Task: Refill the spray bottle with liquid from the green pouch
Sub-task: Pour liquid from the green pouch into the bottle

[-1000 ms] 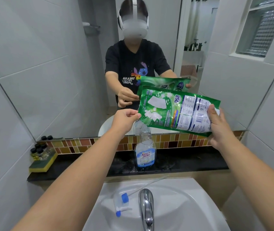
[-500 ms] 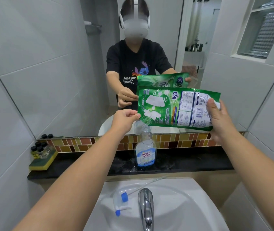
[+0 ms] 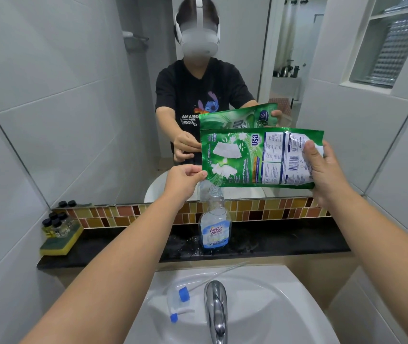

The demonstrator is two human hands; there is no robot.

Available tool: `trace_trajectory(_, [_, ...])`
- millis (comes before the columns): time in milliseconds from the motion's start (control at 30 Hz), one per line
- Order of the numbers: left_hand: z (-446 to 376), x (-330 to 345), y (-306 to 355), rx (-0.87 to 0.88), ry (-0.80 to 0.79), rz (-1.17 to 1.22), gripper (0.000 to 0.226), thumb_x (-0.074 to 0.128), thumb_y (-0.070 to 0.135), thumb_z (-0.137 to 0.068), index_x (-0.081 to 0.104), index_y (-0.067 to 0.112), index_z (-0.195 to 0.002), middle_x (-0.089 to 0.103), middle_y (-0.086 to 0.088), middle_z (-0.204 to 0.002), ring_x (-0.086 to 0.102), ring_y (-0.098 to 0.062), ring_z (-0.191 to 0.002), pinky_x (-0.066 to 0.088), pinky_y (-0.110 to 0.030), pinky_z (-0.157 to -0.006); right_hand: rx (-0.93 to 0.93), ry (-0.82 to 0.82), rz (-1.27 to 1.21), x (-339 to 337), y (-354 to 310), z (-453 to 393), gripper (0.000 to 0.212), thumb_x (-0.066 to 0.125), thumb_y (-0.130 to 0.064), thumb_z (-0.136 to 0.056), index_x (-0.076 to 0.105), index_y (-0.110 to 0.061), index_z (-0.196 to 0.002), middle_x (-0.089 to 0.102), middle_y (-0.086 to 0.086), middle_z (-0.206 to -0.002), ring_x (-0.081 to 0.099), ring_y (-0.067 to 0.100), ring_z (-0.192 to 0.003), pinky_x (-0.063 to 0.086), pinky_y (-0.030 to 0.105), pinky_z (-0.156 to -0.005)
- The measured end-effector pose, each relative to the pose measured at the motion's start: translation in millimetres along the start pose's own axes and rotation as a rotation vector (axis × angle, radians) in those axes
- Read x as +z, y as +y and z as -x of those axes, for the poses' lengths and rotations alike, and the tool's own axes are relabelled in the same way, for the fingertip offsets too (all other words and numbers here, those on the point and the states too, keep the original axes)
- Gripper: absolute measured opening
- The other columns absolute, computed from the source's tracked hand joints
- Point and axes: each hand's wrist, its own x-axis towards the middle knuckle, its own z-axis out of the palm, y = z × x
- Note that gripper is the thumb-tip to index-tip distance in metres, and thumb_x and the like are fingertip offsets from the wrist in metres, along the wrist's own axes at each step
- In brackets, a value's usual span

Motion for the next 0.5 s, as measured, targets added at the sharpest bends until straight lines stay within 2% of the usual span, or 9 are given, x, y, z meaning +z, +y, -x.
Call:
trace_trajectory(100, [0, -1, 0, -0.003, 0.011, 0.005, 0.011, 0.075, 0.022, -0.084, 0.073, 0.032, -0.079, 0.074, 0.015, -0.076, 0.067, -0.001, -0.076, 0.046, -0.023, -0.069, -0.004, 0.000, 0.009, 2, -2, 0, 0.038, 0.063, -0.056, -0.080, 0.053, -0.033, -0.108, 0.074, -0.003, -0.107, 0.072, 0.022, -0.096, 0.059, 0.044, -0.076])
trace_trajectory(267, [0, -2, -2, 0.013, 0.010, 0.015, 0.013, 0.074, 0.021, -0.085, 0.073, 0.031, -0.078, 0.074, 0.013, -0.075, 0.067, 0.002, -0.072, 0.046, -0.024, -0.069, -0.020, -0.017, 0.039, 5, -6, 0, 0.037, 0.062, -0.057, -0.081, 0.053, -0.032, -0.107, 0.075, -0.008, -0.099, 0.073, 0.018, -0.092, 0.061, 0.035, -0.068])
trace_trajectory(400, [0, -2, -3, 0.011, 0.011, 0.011, 0.012, 0.074, 0.021, -0.085, 0.073, 0.030, -0.078, 0.074, 0.011, -0.075, 0.068, -0.008, -0.079, 0.050, -0.028, -0.075, -0.025, -0.017, 0.043, 7, -9, 0, 0.029, 0.060, -0.053, -0.085, 0.053, -0.034, -0.105, 0.074, -0.006, -0.101, 0.072, 0.020, -0.093, 0.060, 0.040, -0.072])
trace_trajectory(500, [-1, -3, -2, 0.011, 0.012, 0.007, 0.010, 0.074, 0.022, -0.085, 0.074, 0.030, -0.078, 0.074, 0.011, -0.076, 0.069, -0.011, -0.082, 0.050, -0.030, -0.075, -0.028, -0.015, 0.032, 10, -11, 1, 0.031, 0.060, -0.051, -0.084, 0.053, -0.032, -0.107, 0.073, -0.005, -0.105, 0.071, 0.022, -0.096, 0.060, 0.042, -0.076])
